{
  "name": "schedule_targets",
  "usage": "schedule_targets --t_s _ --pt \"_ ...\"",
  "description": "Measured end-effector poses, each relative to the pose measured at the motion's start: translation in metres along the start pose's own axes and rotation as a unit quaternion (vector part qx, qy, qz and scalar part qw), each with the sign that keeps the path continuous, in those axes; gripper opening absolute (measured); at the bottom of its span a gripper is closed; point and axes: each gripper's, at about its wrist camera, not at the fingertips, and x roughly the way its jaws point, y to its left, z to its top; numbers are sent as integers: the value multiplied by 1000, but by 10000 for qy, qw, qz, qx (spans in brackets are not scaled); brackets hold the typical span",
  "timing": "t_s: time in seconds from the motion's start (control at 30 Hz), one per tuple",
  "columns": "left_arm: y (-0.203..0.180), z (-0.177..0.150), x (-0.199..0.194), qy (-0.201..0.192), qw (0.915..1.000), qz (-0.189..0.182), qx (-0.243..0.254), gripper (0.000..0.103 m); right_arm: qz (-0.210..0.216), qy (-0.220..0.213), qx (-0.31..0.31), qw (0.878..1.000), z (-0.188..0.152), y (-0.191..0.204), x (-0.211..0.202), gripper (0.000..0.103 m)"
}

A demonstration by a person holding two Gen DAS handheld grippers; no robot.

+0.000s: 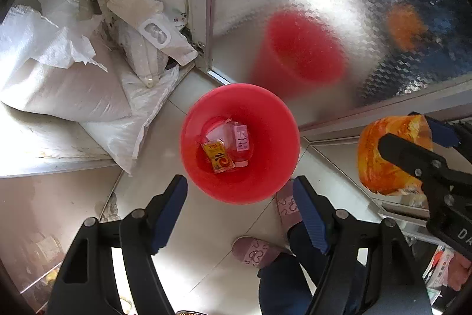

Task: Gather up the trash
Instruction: 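Open the left tool dropping the yeast packet while the right tool releases the cup into the bin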

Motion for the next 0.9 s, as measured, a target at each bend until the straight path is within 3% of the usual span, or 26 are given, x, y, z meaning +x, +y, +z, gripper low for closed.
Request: schedule_targets --t_s 0.13,0.2,0.33,0.43,0.47,0.57,0.7,0.9 --pt "8 -1 -4 7 9999 -54 -127 73 15 -1 -91 10000 3 5 -2 50" --pt "11 -2 -7 4 9999 52 -145 84 44 -2 -142 9999 4 7 -2 50" --pt "23 -6 -10 -23 9995 139 -282 86 134 11 -336 9993 8 13 1 50" --pt "31 -9 -11 -98 9994 165 -294 95 211 47 -502 9985 8 19 8 50" --pt "33 -10 -10 -104 9992 243 -289 103 251 60 -556 9981 8 22 11 50" --pt "40 -14 -9 -181 9982 425 -371 103 335 78 -727 9968 10 30 19 51" --pt "54 -17 -9 -169 9978 210 -608 103 343 120 -929 9950 12 38 30 51" --pt "64 -18 -9 -122 9965 290 -771 103 377 172 -1170 9923 14 46 40 53"
